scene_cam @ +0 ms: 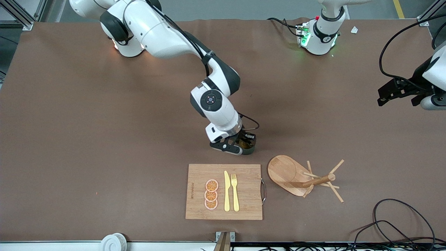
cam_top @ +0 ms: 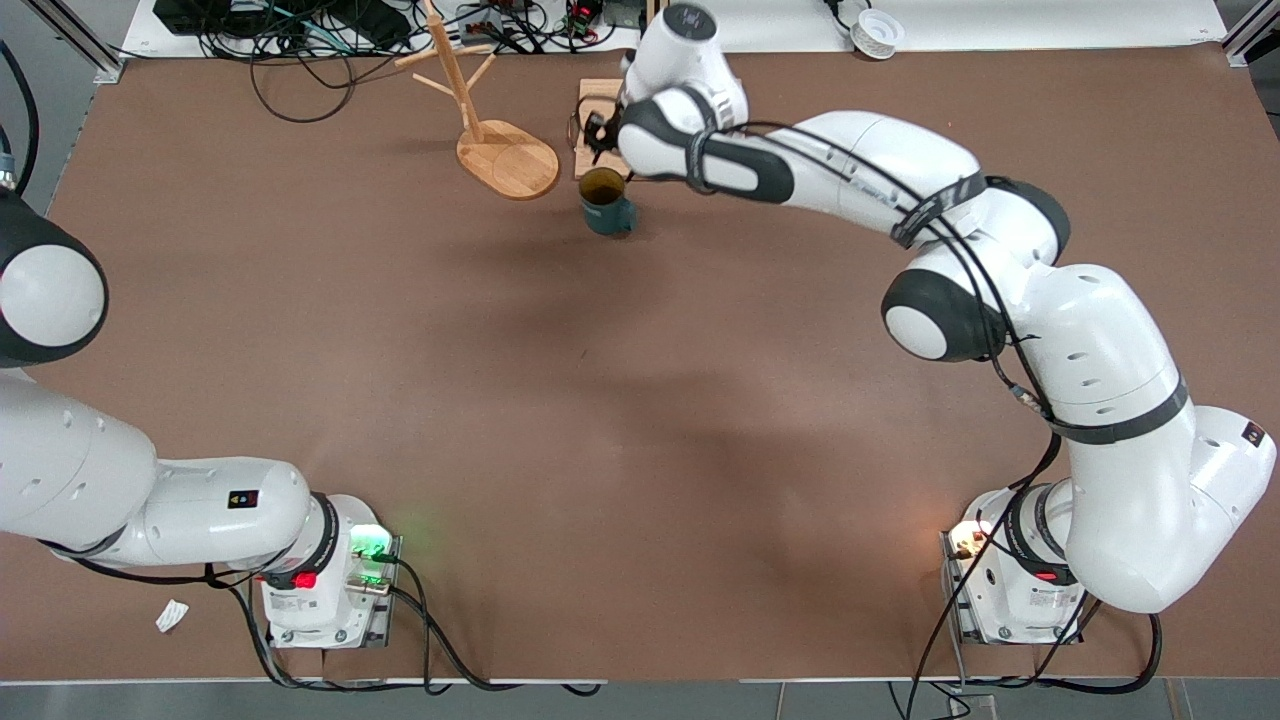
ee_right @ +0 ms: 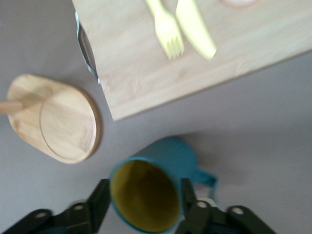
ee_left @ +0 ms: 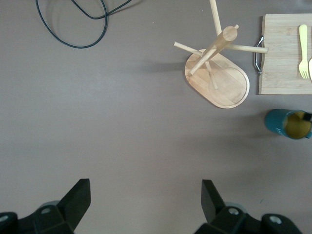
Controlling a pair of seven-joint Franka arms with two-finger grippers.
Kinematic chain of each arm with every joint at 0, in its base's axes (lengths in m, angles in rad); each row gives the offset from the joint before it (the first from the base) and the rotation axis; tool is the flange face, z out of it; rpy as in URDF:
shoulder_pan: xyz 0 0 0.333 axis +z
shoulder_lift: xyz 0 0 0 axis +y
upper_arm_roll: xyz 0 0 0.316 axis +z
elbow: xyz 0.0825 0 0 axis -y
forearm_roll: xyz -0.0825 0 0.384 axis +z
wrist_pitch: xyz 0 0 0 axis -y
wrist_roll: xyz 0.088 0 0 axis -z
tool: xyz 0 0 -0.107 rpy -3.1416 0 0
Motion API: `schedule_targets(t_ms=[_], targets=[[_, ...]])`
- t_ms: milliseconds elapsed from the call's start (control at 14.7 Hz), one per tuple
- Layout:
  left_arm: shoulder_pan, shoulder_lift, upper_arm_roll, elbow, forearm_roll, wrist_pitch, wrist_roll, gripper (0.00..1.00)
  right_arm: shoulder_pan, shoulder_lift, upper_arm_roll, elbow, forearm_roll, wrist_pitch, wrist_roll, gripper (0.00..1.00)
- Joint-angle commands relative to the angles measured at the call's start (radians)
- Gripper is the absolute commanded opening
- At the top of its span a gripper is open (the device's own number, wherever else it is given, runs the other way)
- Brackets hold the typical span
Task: Pass cup and hang on rack
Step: 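Carry the teal mug with the right gripper and set it beside the board, then withdraw the right gripper while the left gripper reaches toward the mug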
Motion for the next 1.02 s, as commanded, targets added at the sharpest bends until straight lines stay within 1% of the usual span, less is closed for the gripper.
schedule_targets(t_ms=[0,136,272,409,477,545,749,885,953], targets=[[-0.006,0.009,0.0,0.009,-0.014,0.006,0.019,1.0,-0.068,-0.101,-0.02,-0.029,-0.031,-0.107,-0.045,1.0],[-0.015,0.006,-0.005,0.01,-0.014,0.004,0.002,1.0,-0.16,-0.157,-0.025,-0.029,-0.053,-0.23,-0.18,1.0],[-0.03,0.001,-0.02,0.01,-0.002,0.004,-0.004,1.0,-0.23,-0.233,-0.031,-0.029,-0.062,-0.307,-0.263,1.0],[-0.029,0.001,-0.049,0.007,-0.002,-0.002,-0.015,1.0,-0.278,-0.289,-0.066,-0.04,-0.147,-0.366,-0.278,1.0],[-0.03,0.001,-0.066,0.006,0.0,-0.002,-0.032,1.0,-0.3,-0.31,-0.068,-0.042,-0.206,-0.408,-0.303,1.0],[-0.038,0.003,-0.082,0.006,0.006,-0.002,-0.061,1.0,-0.345,-0.332,-0.066,-0.042,-0.247,-0.461,-0.37,1.0],[-0.095,0.015,-0.105,-0.004,0.035,-0.002,-0.209,1.0,-0.477,-0.387,-0.065,-0.043,-0.252,-0.532,-0.637,1.0],[-0.156,0.056,-0.106,0.0,0.056,-0.002,-0.365,1.0,-0.554,-0.43,-0.063,-0.054,-0.246,-0.59,-0.772,1.0],[-0.179,0.076,-0.109,-0.002,0.078,0.0,-0.442,1.0,-0.592,-0.46,-0.062,-0.083,-0.243,-0.598,-0.827,1.0]])
